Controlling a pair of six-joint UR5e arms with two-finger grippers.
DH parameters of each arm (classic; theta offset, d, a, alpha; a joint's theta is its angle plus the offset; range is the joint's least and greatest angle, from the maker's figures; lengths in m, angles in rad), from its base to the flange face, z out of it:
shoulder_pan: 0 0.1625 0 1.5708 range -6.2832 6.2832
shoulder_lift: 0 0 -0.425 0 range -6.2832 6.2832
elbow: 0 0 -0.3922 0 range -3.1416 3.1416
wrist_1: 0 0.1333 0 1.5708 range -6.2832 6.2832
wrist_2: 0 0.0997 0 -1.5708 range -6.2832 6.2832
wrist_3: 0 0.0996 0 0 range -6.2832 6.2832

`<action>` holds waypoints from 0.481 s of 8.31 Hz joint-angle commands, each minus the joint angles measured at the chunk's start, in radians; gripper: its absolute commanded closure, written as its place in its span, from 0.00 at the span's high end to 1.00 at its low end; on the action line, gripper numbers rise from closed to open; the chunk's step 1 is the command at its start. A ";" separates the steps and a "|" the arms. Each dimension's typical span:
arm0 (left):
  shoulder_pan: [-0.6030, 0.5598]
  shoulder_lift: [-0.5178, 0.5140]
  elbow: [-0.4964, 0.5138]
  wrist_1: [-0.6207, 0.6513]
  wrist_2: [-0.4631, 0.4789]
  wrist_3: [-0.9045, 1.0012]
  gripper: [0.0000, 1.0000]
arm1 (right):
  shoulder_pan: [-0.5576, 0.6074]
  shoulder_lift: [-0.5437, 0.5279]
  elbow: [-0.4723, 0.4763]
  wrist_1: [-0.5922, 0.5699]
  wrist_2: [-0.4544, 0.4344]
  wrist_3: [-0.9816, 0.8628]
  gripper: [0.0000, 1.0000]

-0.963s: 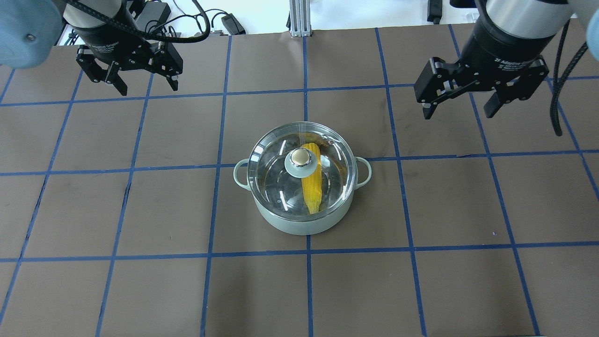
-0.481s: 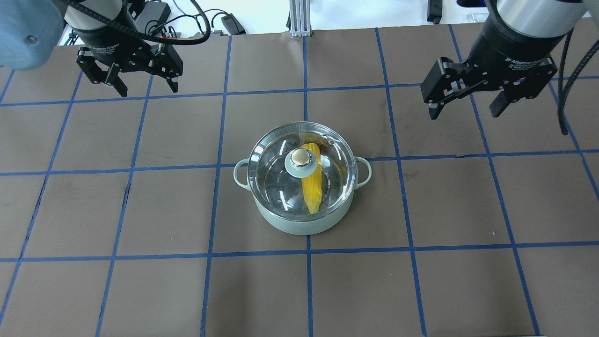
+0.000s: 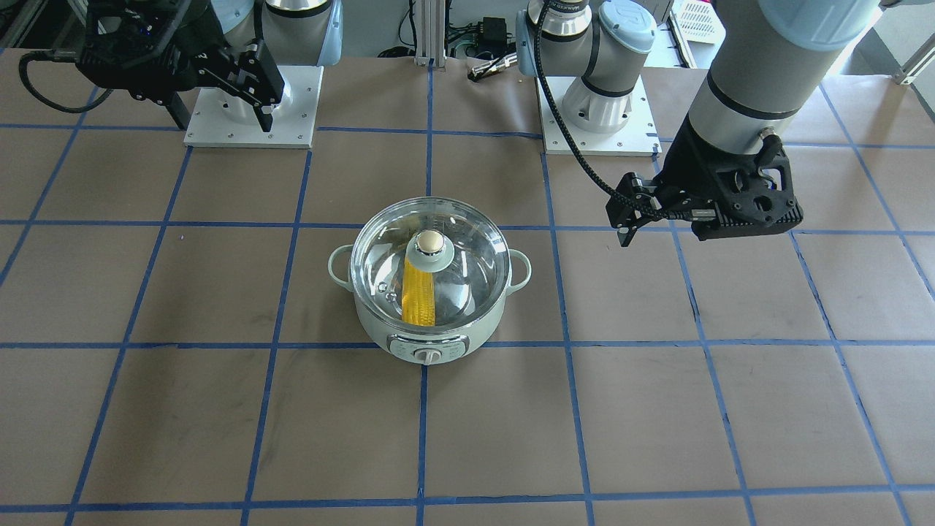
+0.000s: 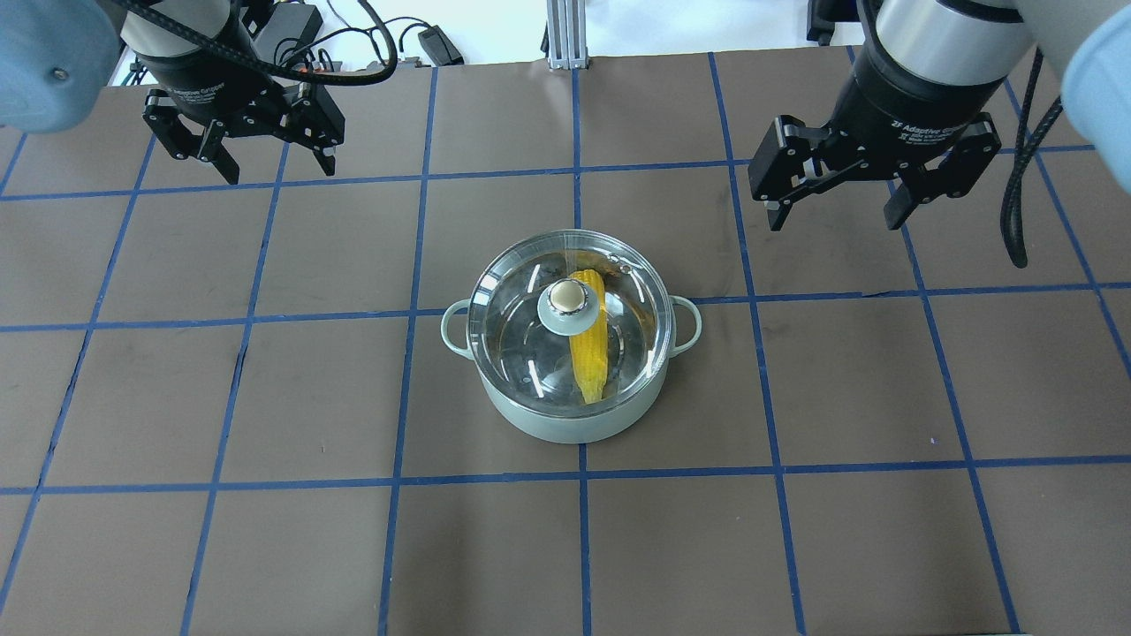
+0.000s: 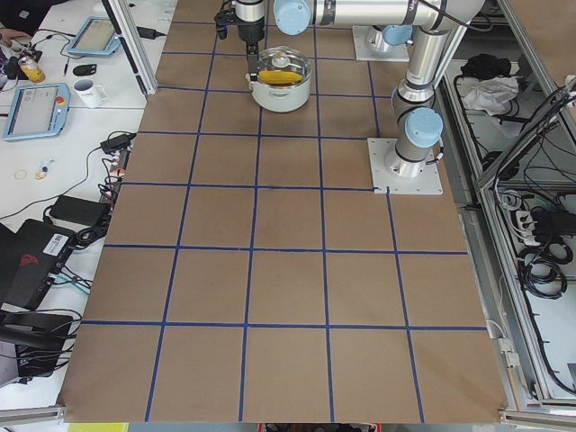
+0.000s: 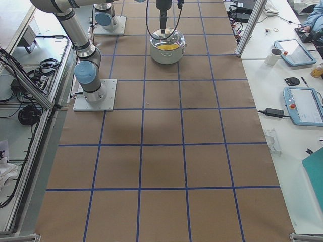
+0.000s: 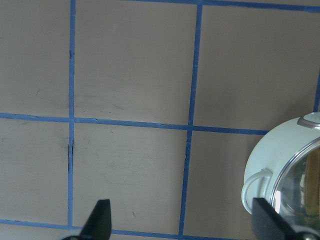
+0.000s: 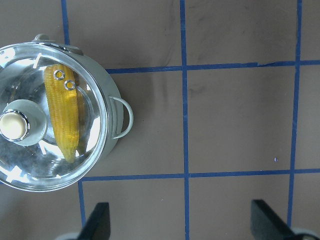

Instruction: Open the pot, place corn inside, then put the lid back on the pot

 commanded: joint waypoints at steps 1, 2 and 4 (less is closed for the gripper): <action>0.000 -0.002 -0.001 0.000 0.000 0.000 1.00 | 0.008 0.003 -0.002 -0.029 -0.008 -0.048 1.00; 0.000 0.003 -0.001 -0.001 0.001 0.001 1.00 | 0.008 0.008 0.000 -0.029 -0.007 -0.050 1.00; 0.000 0.001 -0.001 -0.001 0.000 0.001 1.00 | 0.008 0.014 -0.002 -0.028 -0.010 -0.050 1.00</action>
